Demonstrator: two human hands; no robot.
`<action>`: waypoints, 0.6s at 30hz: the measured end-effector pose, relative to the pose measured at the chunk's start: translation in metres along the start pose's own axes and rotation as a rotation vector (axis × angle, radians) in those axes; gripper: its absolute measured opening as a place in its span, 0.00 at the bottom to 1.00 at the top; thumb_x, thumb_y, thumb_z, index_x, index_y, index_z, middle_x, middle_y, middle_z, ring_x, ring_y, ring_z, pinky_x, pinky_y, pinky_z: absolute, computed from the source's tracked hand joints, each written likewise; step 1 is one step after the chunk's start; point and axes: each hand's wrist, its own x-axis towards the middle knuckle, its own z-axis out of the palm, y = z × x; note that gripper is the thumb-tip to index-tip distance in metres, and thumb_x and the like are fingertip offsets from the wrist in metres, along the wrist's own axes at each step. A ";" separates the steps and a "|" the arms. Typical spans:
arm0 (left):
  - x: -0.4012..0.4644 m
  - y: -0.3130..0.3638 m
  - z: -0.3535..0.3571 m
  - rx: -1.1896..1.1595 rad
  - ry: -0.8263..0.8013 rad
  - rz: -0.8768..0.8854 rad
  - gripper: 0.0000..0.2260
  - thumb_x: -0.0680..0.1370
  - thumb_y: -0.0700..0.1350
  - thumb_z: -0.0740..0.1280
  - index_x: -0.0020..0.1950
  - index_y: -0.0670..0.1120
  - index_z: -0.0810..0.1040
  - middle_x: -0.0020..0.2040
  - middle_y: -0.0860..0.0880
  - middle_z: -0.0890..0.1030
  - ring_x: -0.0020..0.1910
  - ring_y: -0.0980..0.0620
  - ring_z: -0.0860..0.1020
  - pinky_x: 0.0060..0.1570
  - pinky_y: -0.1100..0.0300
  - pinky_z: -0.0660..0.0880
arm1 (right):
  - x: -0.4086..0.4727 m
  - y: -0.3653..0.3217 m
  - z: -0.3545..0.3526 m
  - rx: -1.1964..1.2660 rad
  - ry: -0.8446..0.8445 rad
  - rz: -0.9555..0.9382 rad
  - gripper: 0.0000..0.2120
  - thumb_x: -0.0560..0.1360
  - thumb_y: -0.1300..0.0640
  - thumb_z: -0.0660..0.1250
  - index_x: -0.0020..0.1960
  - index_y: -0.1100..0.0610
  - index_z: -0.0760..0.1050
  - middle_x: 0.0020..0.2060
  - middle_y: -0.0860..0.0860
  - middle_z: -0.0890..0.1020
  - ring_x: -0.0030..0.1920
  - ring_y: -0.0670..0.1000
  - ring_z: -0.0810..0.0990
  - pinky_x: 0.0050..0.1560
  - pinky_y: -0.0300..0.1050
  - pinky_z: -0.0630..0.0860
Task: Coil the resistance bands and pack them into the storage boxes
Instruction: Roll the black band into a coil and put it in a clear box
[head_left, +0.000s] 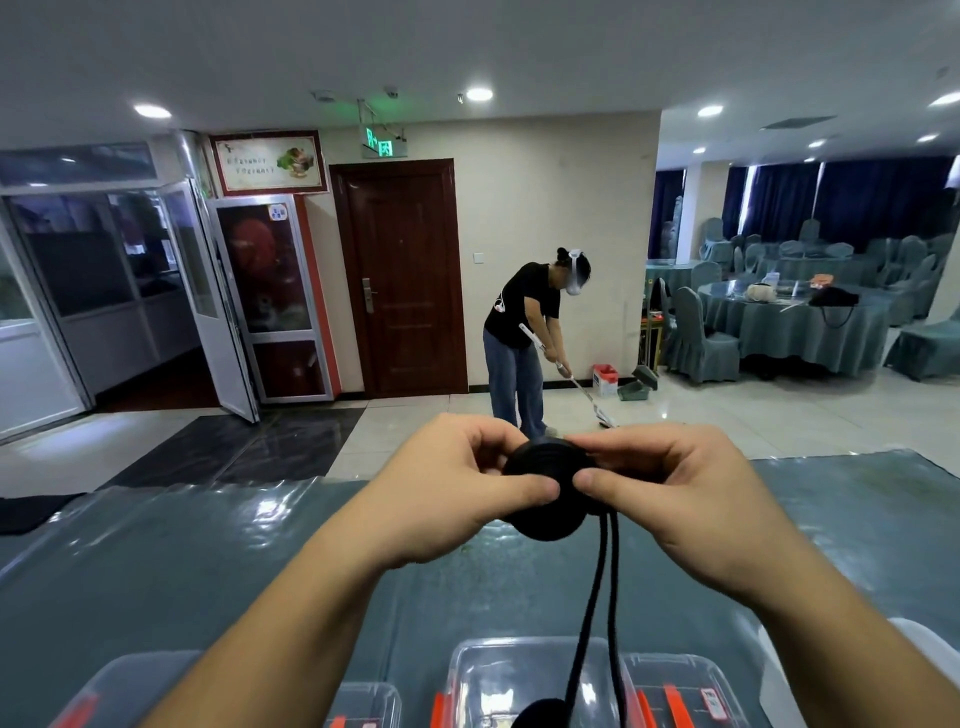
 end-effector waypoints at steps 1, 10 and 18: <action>0.000 0.000 -0.001 0.033 0.012 0.004 0.06 0.74 0.41 0.79 0.48 0.43 0.86 0.43 0.40 0.87 0.43 0.45 0.86 0.49 0.52 0.82 | 0.001 0.000 -0.001 -0.013 -0.004 0.002 0.18 0.73 0.70 0.74 0.52 0.47 0.87 0.47 0.48 0.89 0.51 0.49 0.88 0.57 0.47 0.83; 0.003 -0.012 0.016 -0.454 0.058 -0.044 0.08 0.74 0.38 0.76 0.52 0.39 0.84 0.48 0.37 0.86 0.47 0.43 0.86 0.48 0.54 0.83 | 0.003 0.010 0.009 0.166 0.180 -0.015 0.15 0.73 0.70 0.73 0.54 0.54 0.86 0.46 0.50 0.89 0.50 0.49 0.88 0.53 0.40 0.83; 0.001 -0.020 0.024 -0.379 0.251 0.055 0.06 0.74 0.36 0.76 0.49 0.43 0.86 0.44 0.45 0.88 0.45 0.48 0.87 0.49 0.53 0.83 | 0.002 0.019 0.017 0.205 0.212 0.012 0.16 0.73 0.70 0.74 0.56 0.53 0.86 0.48 0.53 0.89 0.52 0.53 0.88 0.58 0.51 0.82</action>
